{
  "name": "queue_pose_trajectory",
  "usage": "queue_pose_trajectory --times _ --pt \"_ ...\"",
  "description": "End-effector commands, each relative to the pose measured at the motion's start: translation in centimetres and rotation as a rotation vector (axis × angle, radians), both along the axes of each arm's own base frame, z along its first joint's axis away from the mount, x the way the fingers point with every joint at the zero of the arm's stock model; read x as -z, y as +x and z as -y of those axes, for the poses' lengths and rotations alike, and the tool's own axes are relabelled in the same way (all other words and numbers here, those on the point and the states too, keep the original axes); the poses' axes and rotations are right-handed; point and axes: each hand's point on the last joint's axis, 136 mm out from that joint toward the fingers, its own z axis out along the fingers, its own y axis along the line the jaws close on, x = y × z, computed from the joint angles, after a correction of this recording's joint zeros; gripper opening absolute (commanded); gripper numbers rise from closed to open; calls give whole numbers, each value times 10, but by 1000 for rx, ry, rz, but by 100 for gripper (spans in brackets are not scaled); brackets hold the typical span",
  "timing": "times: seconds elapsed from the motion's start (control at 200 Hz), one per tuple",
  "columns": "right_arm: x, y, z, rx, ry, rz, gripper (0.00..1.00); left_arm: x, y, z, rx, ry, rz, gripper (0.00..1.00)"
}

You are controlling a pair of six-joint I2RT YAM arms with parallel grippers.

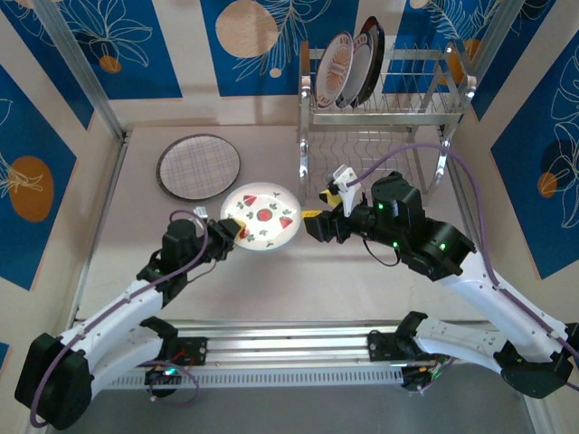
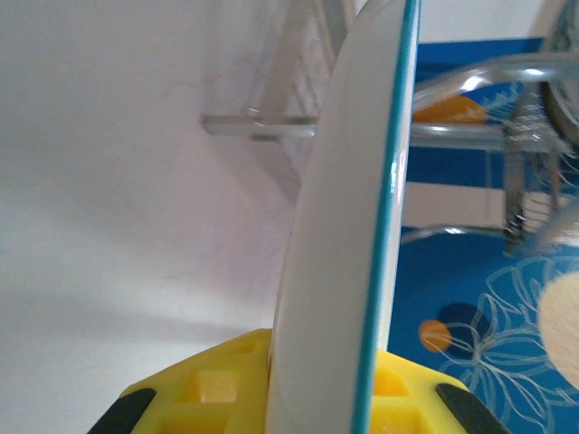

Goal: Unload the plates from the dish rack

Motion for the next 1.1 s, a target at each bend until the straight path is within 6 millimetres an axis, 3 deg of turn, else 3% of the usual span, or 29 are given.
queue_pose_trajectory --times 0.0,0.175,0.465,0.745,1.09 --pt "-15 5 -2 -3 4 106 66 -18 12 -16 -92 11 139 0" --pt "-11 6 -5 -12 4 95 66 12 18 -29 -163 63 148 0" --pt "1 6 -6 -5 10 46 67 44 34 -16 -125 94 131 0" --pt "2 9 -7 -1 16 29 66 59 50 -6 -112 109 121 0" --pt "2 8 -6 0 20 14 66 88 47 -6 -101 143 72 0"
